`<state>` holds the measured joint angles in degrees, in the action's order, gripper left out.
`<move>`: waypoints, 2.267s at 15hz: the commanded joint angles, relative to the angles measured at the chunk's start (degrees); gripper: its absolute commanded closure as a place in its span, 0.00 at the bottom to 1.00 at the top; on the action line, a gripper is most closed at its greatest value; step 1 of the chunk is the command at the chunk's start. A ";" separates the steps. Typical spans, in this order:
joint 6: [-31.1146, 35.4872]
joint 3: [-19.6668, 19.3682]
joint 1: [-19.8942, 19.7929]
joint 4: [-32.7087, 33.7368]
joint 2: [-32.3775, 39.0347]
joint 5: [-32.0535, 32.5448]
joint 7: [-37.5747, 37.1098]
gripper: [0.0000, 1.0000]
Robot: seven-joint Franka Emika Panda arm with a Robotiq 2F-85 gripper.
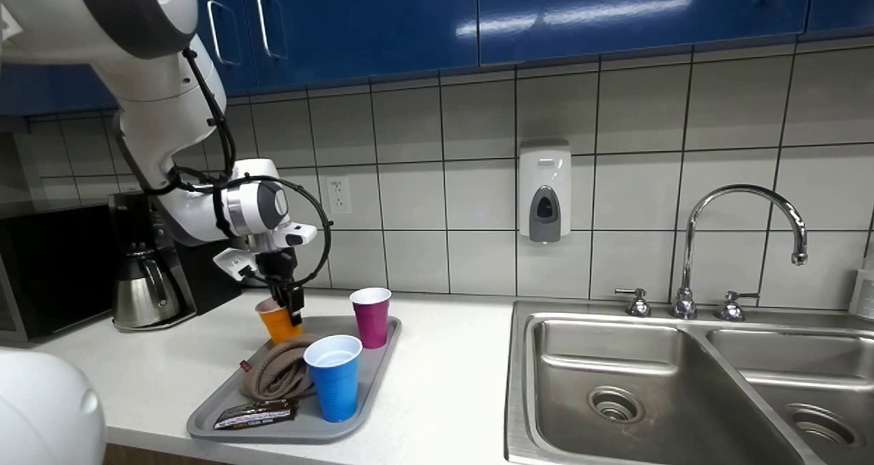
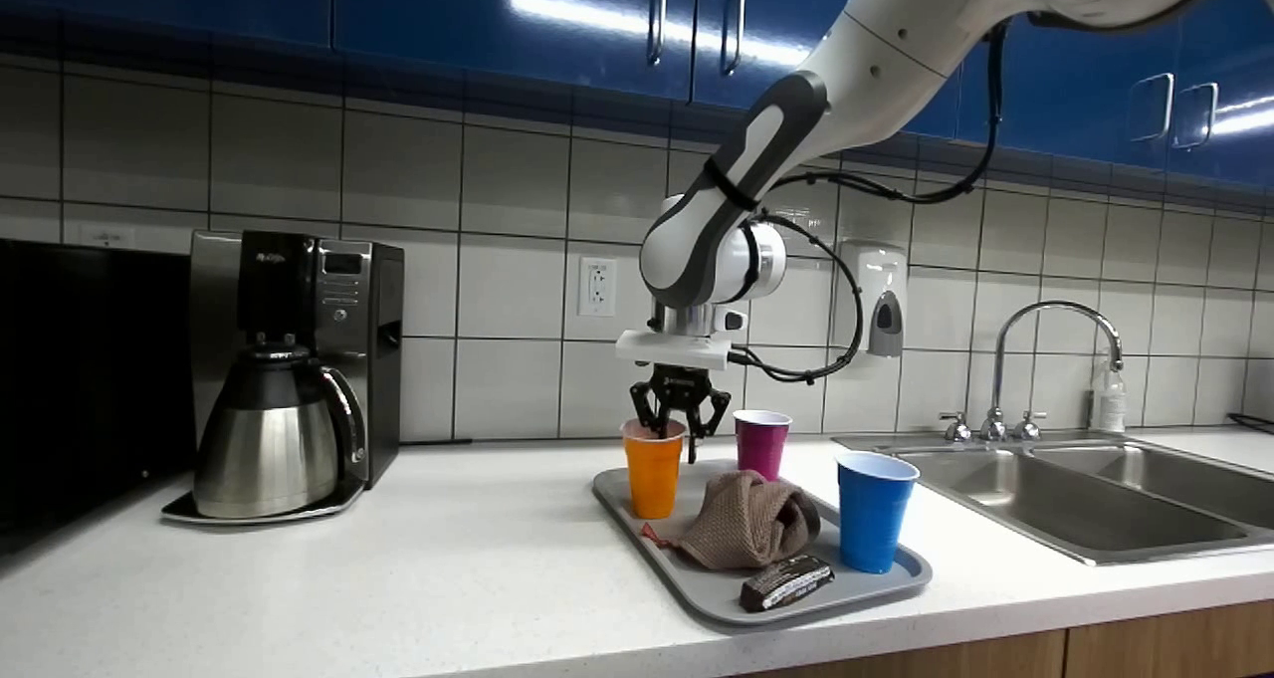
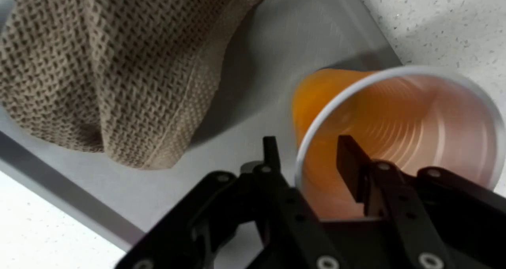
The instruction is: Lift the cups and put them on the grey tray, put the blue cup on the right lower segment, purple cup on the right upper segment and orange cup on the left upper segment
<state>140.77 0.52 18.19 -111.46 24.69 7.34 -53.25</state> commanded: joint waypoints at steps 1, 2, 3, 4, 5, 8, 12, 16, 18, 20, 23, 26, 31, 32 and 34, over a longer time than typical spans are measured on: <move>-2.90 -0.15 0.31 1.92 0.32 -0.03 -1.65 0.25; -3.08 -0.76 0.84 1.92 0.25 0.96 -2.88 0.16; -3.29 -0.88 0.92 1.91 0.09 1.23 -3.33 0.10; -3.45 -1.09 1.10 1.80 -0.19 1.76 -3.87 0.01; -3.59 -1.22 1.20 1.71 -0.51 2.12 -4.22 0.00; -4.63 -1.77 1.54 1.21 -1.82 4.16 -5.88 0.00; -4.70 -1.42 0.95 -1.32 -5.14 5.05 -5.40 0.00; -4.33 -0.27 0.22 -3.46 -8.40 4.45 -3.91 0.00; -3.94 0.34 0.05 -4.99 -10.14 4.35 -3.40 0.00; -3.61 0.78 -0.05 -6.37 -11.54 4.84 -3.29 0.00; -3.38 1.33 -0.24 -8.42 -13.66 6.15 -3.46 0.00; -3.10 2.16 -0.86 -10.76 -16.11 6.64 -1.55 0.00; -4.13 3.72 -2.73 -15.16 -20.99 4.74 8.57 0.00; -4.12 3.91 -3.18 -16.19 -22.11 4.50 10.43 0.00; -4.26 4.09 -4.08 -18.31 -24.56 3.76 14.35 0.00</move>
<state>137.60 2.81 16.81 -125.22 5.77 12.55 -45.11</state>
